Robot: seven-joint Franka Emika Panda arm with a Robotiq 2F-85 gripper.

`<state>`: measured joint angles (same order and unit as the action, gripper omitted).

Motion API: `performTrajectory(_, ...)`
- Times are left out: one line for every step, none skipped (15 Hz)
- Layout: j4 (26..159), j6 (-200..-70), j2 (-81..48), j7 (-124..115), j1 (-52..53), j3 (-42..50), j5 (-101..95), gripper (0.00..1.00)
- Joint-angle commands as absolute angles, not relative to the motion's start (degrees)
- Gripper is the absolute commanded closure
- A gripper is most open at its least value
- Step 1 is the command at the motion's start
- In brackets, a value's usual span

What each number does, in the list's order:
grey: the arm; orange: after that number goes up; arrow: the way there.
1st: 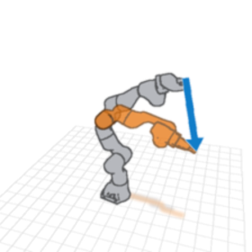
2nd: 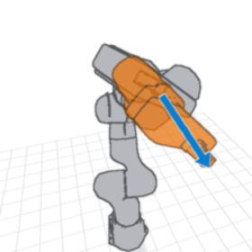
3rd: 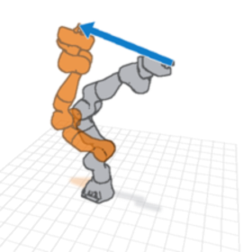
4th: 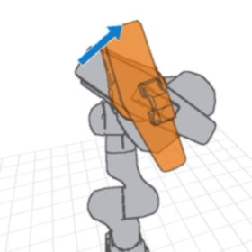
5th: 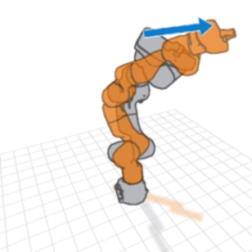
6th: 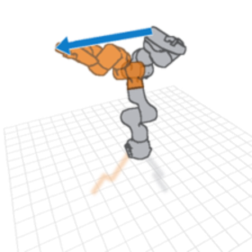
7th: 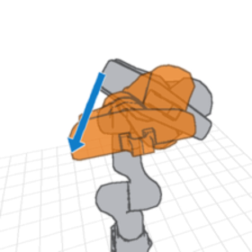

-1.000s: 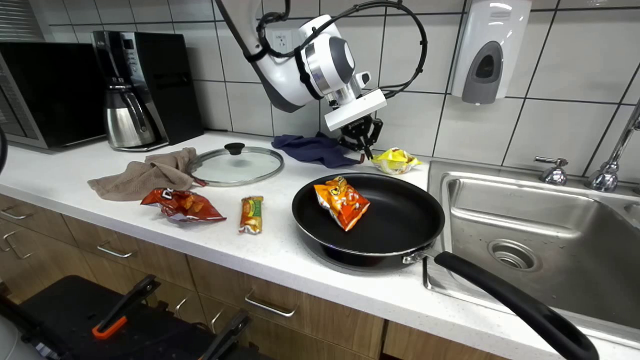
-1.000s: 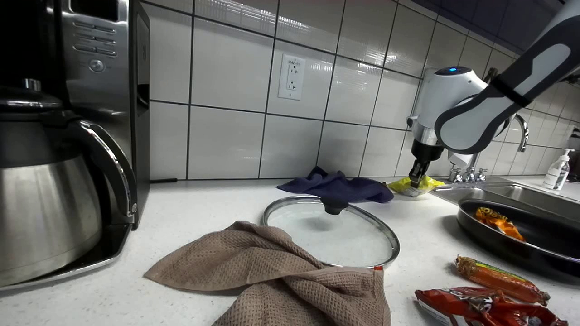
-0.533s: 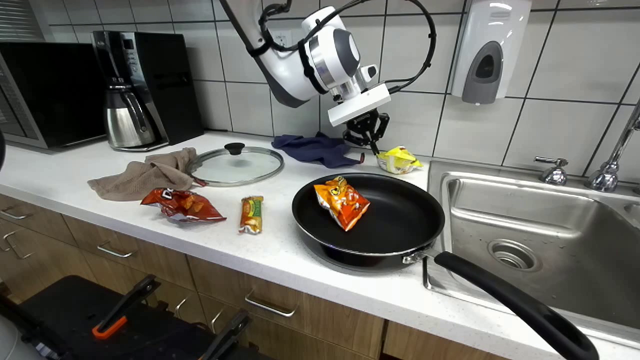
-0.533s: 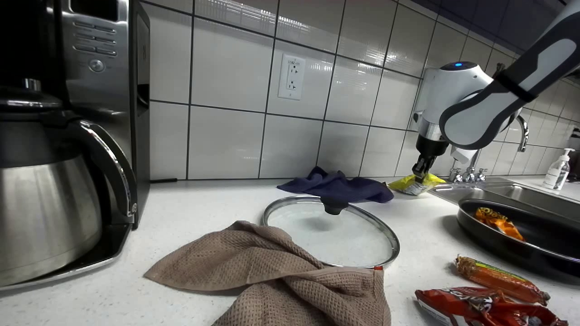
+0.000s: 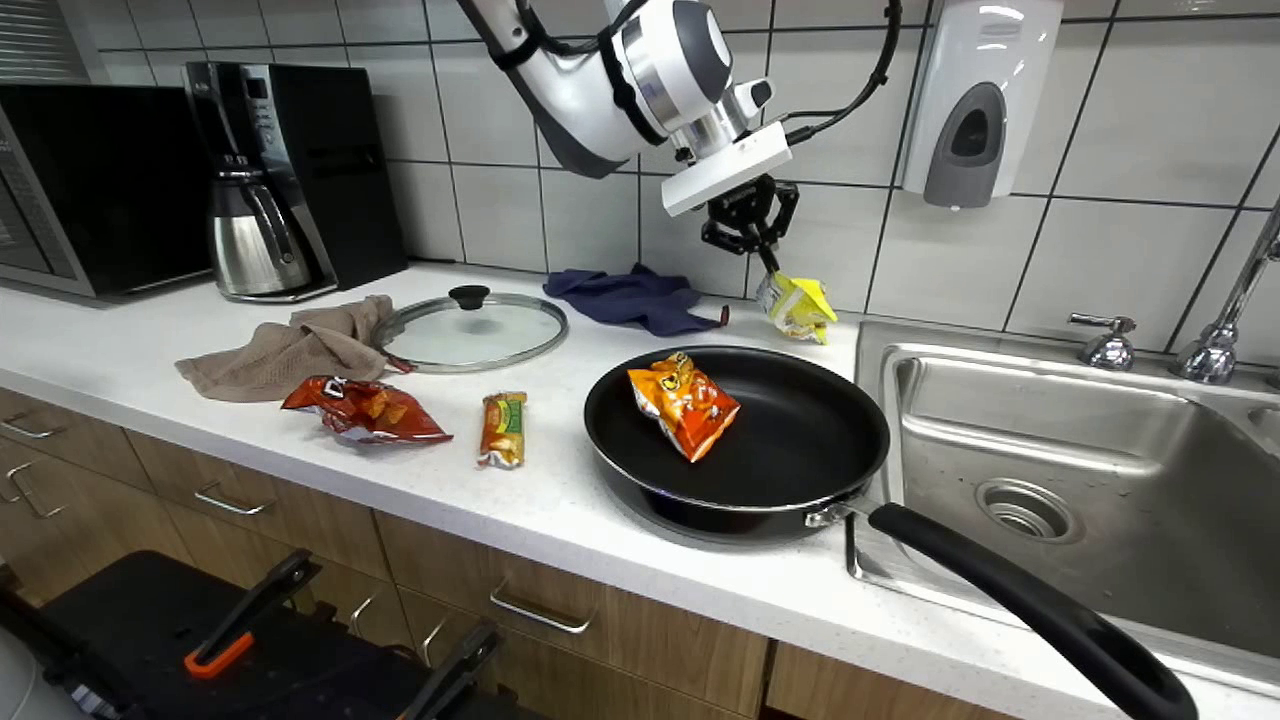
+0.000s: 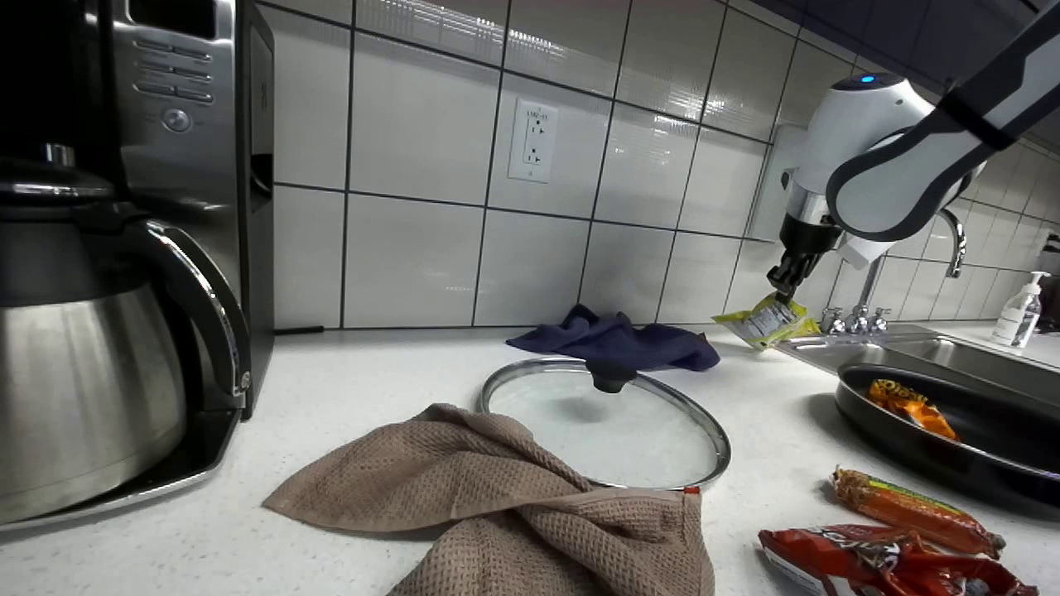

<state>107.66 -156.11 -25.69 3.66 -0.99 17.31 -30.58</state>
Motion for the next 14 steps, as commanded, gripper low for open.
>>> performTrajectory(111.8, -156.6, -20.6, -2.6, 1.3, 20.1, -35.0, 1.0)
performTrajectory(112.4, -156.2, -19.7, -3.7, 1.5, 20.3, -35.9, 1.0)
performTrajectory(113.3, -156.0, -18.7, -5.0, 1.7, 20.6, -37.1, 1.0)
performTrajectory(114.2, -155.9, -17.5, -6.4, 2.0, 20.8, -38.4, 1.0)
performTrajectory(114.9, -155.7, -16.6, -7.8, 2.0, 20.9, -39.7, 1.0)
performTrajectory(115.7, -155.5, -15.5, -9.3, 2.0, 20.9, -41.0, 1.0)
performTrajectory(116.6, -155.1, -14.5, -10.8, 1.9, 20.9, -42.4, 1.0)
performTrajectory(117.4, -154.9, -13.5, -11.9, 1.6, 20.6, -43.5, 1.0)
performTrajectory(118.4, -154.6, -12.4, -12.7, 1.2, 20.2, -44.5, 1.0)
performTrajectory(119.3, -154.3, -11.3, -13.7, 1.0, 19.9, -45.5, 1.0)
performTrajectory(120.1, -154.0, -10.4, -14.6, 0.7, 19.6, -46.5, 1.0)
performTrajectory(121.2, -153.8, -9.3, -15.2, 0.3, 19.3, -47.1, 1.0)
performTrajectory(121.9, -153.4, -8.4, -15.9, 0.0, 19.0, -47.7, 1.0)
performTrajectory(122.8, -152.8, -7.4, -16.0, -0.4, 18.5, -47.6, 1.0)
